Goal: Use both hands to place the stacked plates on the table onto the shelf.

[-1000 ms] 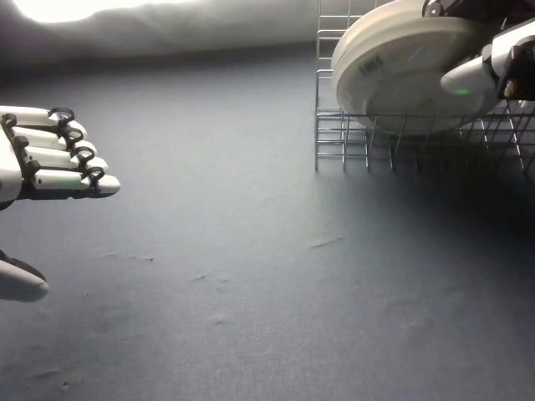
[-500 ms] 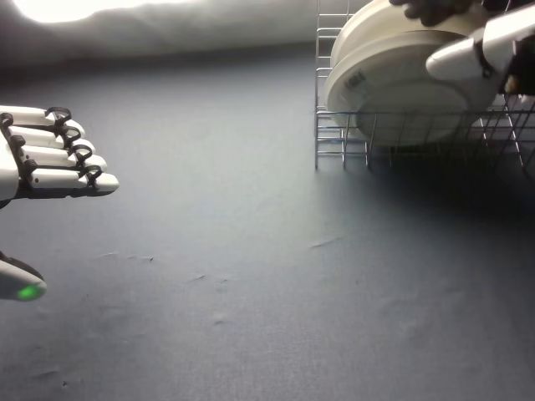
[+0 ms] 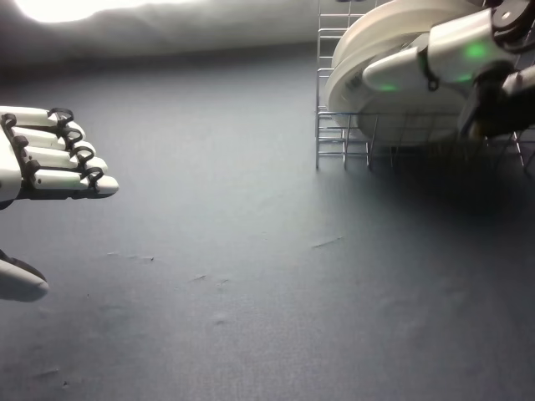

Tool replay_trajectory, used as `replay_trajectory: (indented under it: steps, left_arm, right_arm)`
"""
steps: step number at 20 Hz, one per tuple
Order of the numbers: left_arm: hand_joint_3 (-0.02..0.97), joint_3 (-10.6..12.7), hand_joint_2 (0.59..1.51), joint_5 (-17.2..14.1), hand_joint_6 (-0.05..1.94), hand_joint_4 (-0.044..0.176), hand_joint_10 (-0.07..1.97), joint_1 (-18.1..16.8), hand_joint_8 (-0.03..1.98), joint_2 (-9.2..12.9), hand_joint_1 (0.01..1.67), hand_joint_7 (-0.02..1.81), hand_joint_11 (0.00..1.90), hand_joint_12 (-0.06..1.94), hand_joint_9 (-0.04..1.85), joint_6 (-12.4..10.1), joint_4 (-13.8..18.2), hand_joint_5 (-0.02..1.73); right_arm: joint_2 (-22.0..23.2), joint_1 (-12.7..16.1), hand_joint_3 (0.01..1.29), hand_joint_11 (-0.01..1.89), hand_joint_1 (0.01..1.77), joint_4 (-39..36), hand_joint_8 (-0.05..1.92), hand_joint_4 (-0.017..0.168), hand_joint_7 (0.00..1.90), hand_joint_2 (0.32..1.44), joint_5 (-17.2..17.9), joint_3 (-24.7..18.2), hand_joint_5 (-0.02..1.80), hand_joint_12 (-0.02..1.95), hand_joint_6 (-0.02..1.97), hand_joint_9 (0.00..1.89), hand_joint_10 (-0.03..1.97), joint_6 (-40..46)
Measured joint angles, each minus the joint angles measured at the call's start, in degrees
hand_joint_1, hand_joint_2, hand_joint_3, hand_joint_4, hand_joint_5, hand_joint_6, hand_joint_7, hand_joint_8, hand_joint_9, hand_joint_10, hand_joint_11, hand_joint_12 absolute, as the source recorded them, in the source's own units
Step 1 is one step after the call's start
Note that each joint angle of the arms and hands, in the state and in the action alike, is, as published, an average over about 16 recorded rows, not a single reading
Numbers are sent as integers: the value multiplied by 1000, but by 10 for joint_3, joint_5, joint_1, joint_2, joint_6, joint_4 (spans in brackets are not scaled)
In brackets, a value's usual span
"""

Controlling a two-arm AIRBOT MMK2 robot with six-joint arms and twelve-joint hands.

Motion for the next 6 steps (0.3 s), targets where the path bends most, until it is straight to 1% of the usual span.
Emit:
replay_trajectory:
  steps: [6]
  left_arm:
    - [13,0,1141,0,7,2,12,1,-2,0,17,170,14,357,161,0,0,130]
  right_arm:
    - [1,2,13,9,1009,-43,13,-4,481,1053,10,-25,393,1307,40,421,150,0]
